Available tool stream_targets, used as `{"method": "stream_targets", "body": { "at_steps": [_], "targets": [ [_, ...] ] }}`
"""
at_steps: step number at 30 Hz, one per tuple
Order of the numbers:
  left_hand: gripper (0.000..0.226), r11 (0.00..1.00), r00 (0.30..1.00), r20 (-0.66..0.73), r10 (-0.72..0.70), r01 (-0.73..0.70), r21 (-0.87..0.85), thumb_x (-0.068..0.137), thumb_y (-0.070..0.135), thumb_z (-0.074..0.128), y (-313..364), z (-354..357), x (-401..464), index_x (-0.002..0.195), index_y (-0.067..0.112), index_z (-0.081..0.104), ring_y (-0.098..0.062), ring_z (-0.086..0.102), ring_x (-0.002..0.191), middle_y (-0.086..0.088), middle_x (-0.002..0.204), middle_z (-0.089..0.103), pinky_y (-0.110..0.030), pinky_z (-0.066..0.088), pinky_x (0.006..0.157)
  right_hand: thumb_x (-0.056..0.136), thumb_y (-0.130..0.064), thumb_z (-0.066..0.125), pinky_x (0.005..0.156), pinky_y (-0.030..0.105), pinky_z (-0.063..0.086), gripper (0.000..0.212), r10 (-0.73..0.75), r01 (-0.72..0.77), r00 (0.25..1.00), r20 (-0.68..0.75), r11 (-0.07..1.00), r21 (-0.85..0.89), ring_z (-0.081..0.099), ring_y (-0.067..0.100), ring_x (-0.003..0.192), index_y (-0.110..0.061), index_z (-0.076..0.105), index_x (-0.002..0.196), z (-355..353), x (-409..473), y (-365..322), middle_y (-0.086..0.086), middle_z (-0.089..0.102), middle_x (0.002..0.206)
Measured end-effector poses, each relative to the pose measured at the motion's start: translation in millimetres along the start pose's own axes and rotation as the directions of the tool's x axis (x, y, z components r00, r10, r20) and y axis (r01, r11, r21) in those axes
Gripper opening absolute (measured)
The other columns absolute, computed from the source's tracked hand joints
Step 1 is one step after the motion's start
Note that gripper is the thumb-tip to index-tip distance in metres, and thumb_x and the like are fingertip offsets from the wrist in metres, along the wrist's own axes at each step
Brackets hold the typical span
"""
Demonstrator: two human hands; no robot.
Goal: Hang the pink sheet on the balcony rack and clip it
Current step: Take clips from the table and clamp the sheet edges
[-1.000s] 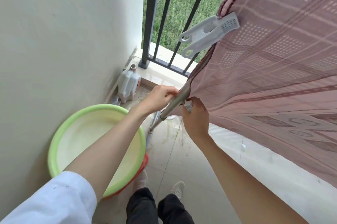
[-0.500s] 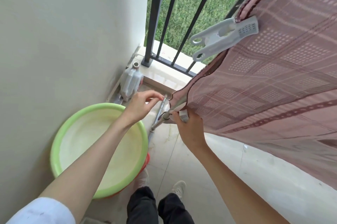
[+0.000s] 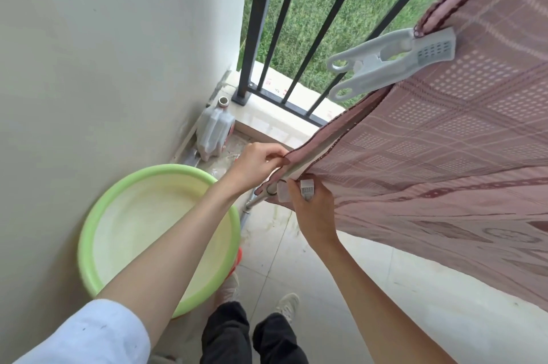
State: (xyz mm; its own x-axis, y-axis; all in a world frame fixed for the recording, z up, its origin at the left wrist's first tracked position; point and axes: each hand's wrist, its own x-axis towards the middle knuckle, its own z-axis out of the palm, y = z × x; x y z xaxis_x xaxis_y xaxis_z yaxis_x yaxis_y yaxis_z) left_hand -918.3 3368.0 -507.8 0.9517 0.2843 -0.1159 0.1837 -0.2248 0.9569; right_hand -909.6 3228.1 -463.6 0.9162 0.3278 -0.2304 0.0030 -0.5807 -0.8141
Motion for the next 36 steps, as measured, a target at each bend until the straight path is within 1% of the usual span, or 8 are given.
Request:
{"method": "stream_targets", "body": {
  "at_steps": [4,8,14,18,21,26,29,36],
  "targets": [
    [0.031,0.993,0.994,0.109,-0.025,0.038,-0.115,0.084,-0.007,0.050,-10,5,-10,0.099,0.013,0.068,-0.004,0.062,0.093,-0.001,0.099,0.067,-0.020,0.049,0.087,0.086,-0.018,0.059,0.078,0.027,0.050,0.016,0.016,-0.021,0.999,0.041,0.992,0.125,0.063,0.014,0.085,-0.032,0.065,0.092,2,0,8,-0.016,0.066,0.084],
    [0.037,0.981,0.987,0.149,-0.066,0.092,-0.172,0.086,-0.003,0.051,-23,13,-17,0.101,0.030,0.062,-0.010,0.059,0.107,0.000,0.109,0.063,-0.029,0.048,0.094,0.079,-0.024,0.050,0.093,0.045,0.050,0.037,0.021,-0.036,0.994,0.110,0.990,0.136,0.059,0.008,0.108,-0.046,0.060,0.108,6,-4,20,-0.028,0.063,0.108],
    [0.014,0.985,0.992,-0.017,-0.121,0.118,-0.123,0.082,0.007,0.064,-28,25,-14,0.089,0.018,0.068,-0.011,0.063,0.088,0.005,0.088,0.067,-0.034,0.053,0.085,0.091,-0.020,0.056,0.065,0.036,0.058,0.012,0.177,-0.165,0.984,-0.021,0.950,0.266,0.066,0.005,0.074,-0.017,0.062,0.101,4,-5,22,-0.008,0.066,0.091],
    [0.017,0.994,0.994,-0.040,-0.100,0.098,-0.050,0.081,0.005,0.063,-30,28,-13,0.086,0.022,0.064,-0.008,0.060,0.083,0.011,0.084,0.061,-0.022,0.051,0.079,0.092,-0.023,0.055,0.044,0.020,0.041,0.015,0.375,-0.371,0.926,0.051,0.874,0.313,0.059,0.006,0.049,-0.009,0.055,0.086,0,-6,36,0.005,0.064,0.069],
    [0.012,0.998,0.998,-0.052,-0.024,0.026,0.048,0.082,0.004,0.061,-30,28,-9,0.086,0.014,0.066,-0.004,0.057,0.075,0.011,0.081,0.059,-0.008,0.044,0.070,0.090,-0.014,0.056,0.048,0.023,0.039,0.012,0.478,-0.492,0.869,0.131,0.799,0.347,0.057,0.011,0.054,-0.008,0.052,0.080,-3,-7,48,0.006,0.061,0.068],
    [0.008,0.979,0.985,-0.113,0.128,-0.108,0.171,0.081,-0.002,0.056,-32,35,-7,0.081,0.003,0.062,-0.014,0.054,0.068,0.001,0.077,0.057,-0.021,0.046,0.067,0.089,0.001,0.048,0.052,0.026,0.035,0.014,0.549,-0.573,0.813,0.192,0.698,0.430,0.052,0.019,0.061,-0.010,0.050,0.081,2,-8,62,0.010,0.057,0.071],
    [0.013,0.986,0.985,-0.122,0.120,-0.104,0.129,0.081,-0.001,0.057,-38,35,-10,0.088,0.004,0.066,-0.012,0.057,0.074,-0.004,0.085,0.065,-0.017,0.049,0.071,0.086,0.001,0.051,0.052,0.026,0.035,0.015,0.515,-0.529,0.844,0.147,0.758,0.382,0.049,0.018,0.059,-0.013,0.050,0.083,6,-7,65,0.008,0.054,0.070],
    [0.010,1.000,0.991,-0.137,0.013,-0.011,0.017,0.079,0.005,0.066,-41,32,-5,0.087,0.007,0.073,-0.012,0.062,0.076,-0.006,0.086,0.071,-0.018,0.049,0.076,0.076,-0.034,0.072,0.062,0.024,0.034,0.036,0.075,-0.099,0.987,-0.142,0.980,-0.175,0.055,0.026,0.073,-0.007,0.059,0.097,25,16,57,0.006,0.060,0.073]
  ]
}}
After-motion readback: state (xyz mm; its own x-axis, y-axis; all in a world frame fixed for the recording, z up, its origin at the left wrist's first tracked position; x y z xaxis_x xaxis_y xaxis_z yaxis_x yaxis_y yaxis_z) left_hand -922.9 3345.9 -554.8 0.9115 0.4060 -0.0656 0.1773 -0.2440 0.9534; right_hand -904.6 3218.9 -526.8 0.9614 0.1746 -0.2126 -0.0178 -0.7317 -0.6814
